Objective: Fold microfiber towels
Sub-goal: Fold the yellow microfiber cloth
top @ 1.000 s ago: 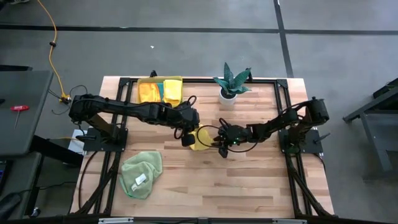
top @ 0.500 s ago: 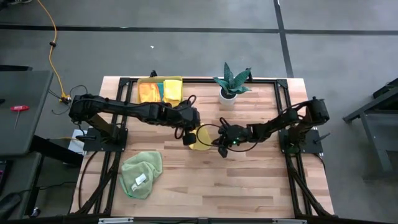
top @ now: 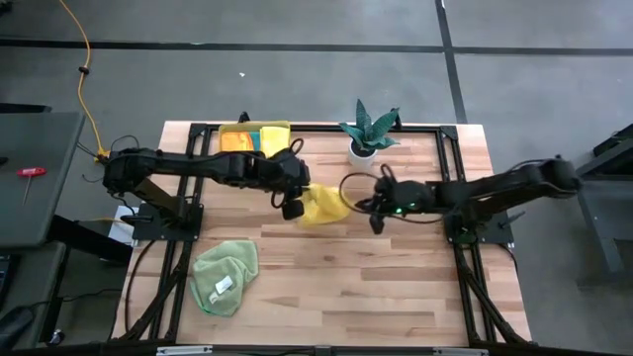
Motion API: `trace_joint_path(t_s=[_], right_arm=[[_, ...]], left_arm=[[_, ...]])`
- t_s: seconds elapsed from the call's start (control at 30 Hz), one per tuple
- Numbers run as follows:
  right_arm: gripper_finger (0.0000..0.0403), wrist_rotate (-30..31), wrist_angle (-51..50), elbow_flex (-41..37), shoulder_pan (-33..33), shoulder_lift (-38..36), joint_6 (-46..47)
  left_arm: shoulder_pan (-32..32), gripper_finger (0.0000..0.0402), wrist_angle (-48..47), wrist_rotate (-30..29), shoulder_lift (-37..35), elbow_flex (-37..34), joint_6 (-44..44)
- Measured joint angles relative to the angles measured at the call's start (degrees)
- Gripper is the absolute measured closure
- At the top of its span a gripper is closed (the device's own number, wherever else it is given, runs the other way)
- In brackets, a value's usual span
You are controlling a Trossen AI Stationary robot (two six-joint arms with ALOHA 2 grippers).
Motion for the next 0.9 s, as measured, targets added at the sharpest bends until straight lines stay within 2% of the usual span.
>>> trace_joint_path(t_s=[0.17, 0.3, 0.43, 0.57, 0.77, 0.9], right_arm=[[0.0403, 3.16, -7.64, 0.00, -0.04, -7.01, -0.20], [0.0403, 3.51, -12.17, 0.00, -0.02, -8.85, 0.60], [0.0403, 2.92, -13.39, 0.01, -0.02, -8.35, 1.94], [0.0403, 2.03, -13.44, 0.00, -0.02, -7.55, 1.97], [0.0403, 1.68, -13.83, 0.00, -0.02, -7.41, 2.40], [0.0403, 1.49, -14.13, 0.00, -0.02, -7.41, 2.40]], left_arm=[[1.14, 0.0300, -0.10, 4.75, 0.60, -0.02, 0.01], [1.30, 0.0256, 0.50, 7.01, 2.22, 0.00, 0.00], [0.67, 0.0221, 1.36, 8.62, 6.44, 0.00, -0.21], [-1.17, 0.0202, 5.16, 11.40, 13.74, -0.02, -0.37], [-3.40, 0.0193, 9.43, 7.25, 23.64, -0.09, 6.82], [-1.61, 0.0193, 8.87, 3.96, 25.30, -0.07, 11.39]])
